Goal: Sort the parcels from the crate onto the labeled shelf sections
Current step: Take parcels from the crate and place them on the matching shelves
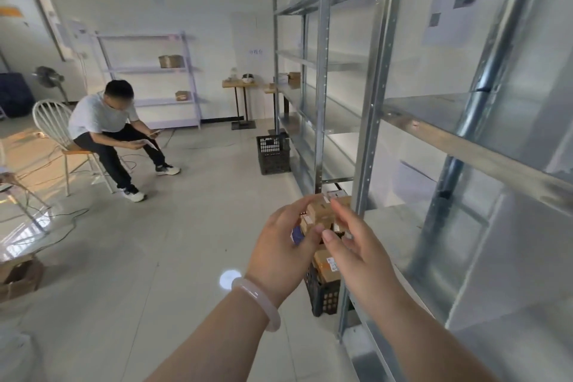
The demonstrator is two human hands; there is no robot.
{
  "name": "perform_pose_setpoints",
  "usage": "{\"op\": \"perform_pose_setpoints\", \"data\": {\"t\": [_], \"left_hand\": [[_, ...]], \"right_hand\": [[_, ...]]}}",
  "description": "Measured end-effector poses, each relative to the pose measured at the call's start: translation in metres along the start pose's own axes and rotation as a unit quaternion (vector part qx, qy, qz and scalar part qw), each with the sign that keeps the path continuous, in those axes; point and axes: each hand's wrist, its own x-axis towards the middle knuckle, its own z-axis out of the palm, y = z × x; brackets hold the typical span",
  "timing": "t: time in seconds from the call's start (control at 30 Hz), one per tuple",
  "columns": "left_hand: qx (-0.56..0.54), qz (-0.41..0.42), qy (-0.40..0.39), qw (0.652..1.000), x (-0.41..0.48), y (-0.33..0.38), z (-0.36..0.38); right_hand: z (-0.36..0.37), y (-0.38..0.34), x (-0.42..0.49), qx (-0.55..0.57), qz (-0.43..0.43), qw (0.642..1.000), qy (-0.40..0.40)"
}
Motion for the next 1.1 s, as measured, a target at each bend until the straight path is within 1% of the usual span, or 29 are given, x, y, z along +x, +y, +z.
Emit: {"op": "perform_pose_setpoints", "data": {"t": [0.1, 0.23, 0.37, 0.5, 0.6, 0.7, 0.77, 0.83, 1.0, 1.1], "left_hand": [[-0.014, -0.017, 0.004, 1.0, 0.041, -0.036, 0.001], [-0.037, -0.033, -0.007, 0.999, 0.108, -0.097, 0.002], [-0.039, -0.027, -0.046, 0.998, 0.19, -0.152, -0.008], [0.013, -0.032, -0.101, 0.994, 0.283, -0.21, -0.022], [0.005, -0.033, -0.123, 0.992, 0.335, -0.237, -0.018], [0.003, -0.036, -0.17, 0.985, 0.376, -0.262, 0.007], [0.007, -0.041, -0.214, 0.976, 0.398, -0.274, 0.029], [0.007, -0.041, -0.253, 0.966, 0.421, -0.283, 0.051], [0.001, -0.03, -0.309, 0.951, 0.485, -0.309, 0.109], [0.006, -0.034, -0.328, 0.944, 0.523, -0.32, 0.139]], "right_hand": [[0.018, 0.022, 0.043, -0.008, 0.016, 1.0, -0.01], [0.047, 0.053, 0.11, -0.021, 0.062, 0.998, -0.007], [0.09, 0.078, 0.188, -0.036, 0.086, 0.995, 0.029], [0.136, 0.095, 0.27, -0.055, 0.138, 0.988, 0.043], [0.148, 0.111, 0.312, -0.055, 0.146, 0.986, 0.052], [0.146, 0.145, 0.341, -0.069, 0.166, 0.98, 0.08], [0.139, 0.169, 0.356, -0.076, 0.212, 0.969, 0.102], [0.134, 0.193, 0.372, -0.06, 0.252, 0.957, 0.129], [0.114, 0.253, 0.429, -0.041, 0.277, 0.948, 0.152], [0.097, 0.276, 0.461, -0.032, 0.3, 0.937, 0.175]]}}
